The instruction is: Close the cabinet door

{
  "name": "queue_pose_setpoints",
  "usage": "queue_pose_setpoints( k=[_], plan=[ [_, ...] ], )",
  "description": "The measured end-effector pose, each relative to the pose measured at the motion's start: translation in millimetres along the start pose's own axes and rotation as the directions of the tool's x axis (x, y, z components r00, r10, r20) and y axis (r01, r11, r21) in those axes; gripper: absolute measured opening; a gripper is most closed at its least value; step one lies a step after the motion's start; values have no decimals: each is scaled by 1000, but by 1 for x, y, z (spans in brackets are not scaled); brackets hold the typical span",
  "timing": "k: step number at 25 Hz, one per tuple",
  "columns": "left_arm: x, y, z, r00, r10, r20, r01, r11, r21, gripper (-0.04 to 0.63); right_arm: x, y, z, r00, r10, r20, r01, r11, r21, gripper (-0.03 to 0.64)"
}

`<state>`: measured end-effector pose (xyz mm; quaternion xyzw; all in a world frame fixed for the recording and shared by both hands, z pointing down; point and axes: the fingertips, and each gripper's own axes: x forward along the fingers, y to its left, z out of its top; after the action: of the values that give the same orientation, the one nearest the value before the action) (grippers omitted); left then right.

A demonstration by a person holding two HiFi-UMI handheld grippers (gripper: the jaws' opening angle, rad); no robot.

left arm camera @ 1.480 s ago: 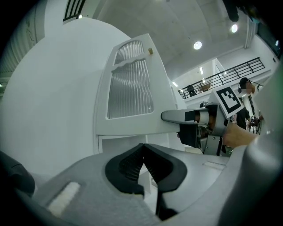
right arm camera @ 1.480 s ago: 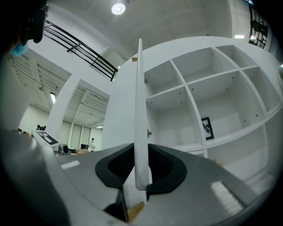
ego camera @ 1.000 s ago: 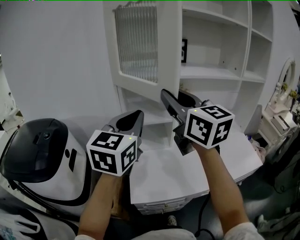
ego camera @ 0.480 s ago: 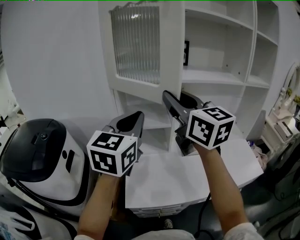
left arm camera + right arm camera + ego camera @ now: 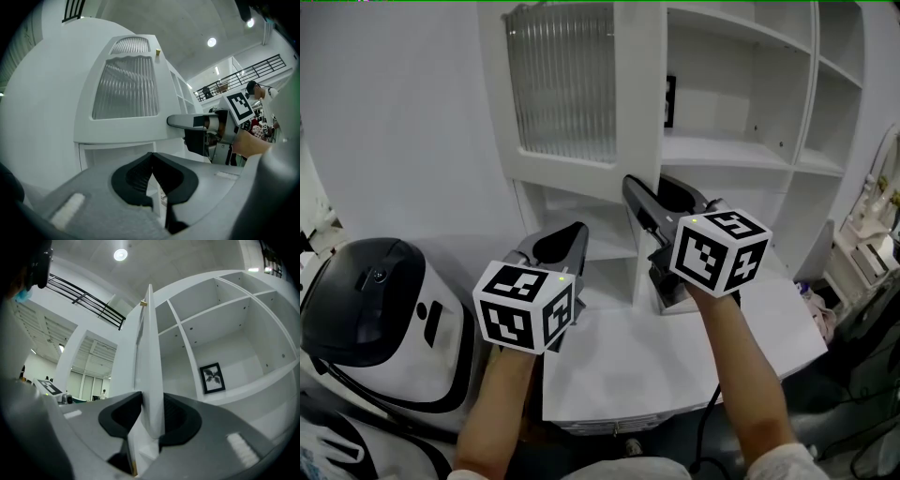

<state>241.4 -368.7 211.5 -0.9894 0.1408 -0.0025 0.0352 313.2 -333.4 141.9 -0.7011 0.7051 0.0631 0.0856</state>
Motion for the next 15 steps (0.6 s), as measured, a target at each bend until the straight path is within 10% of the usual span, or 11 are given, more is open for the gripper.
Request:
queue_pose_setpoints(
  k=[15],
  plan=[
    [40, 3, -5, 1000, 1, -13, -1, 1000, 15, -3, 16, -42, -2, 998, -61, 15, 62, 996, -59, 170]
  ],
)
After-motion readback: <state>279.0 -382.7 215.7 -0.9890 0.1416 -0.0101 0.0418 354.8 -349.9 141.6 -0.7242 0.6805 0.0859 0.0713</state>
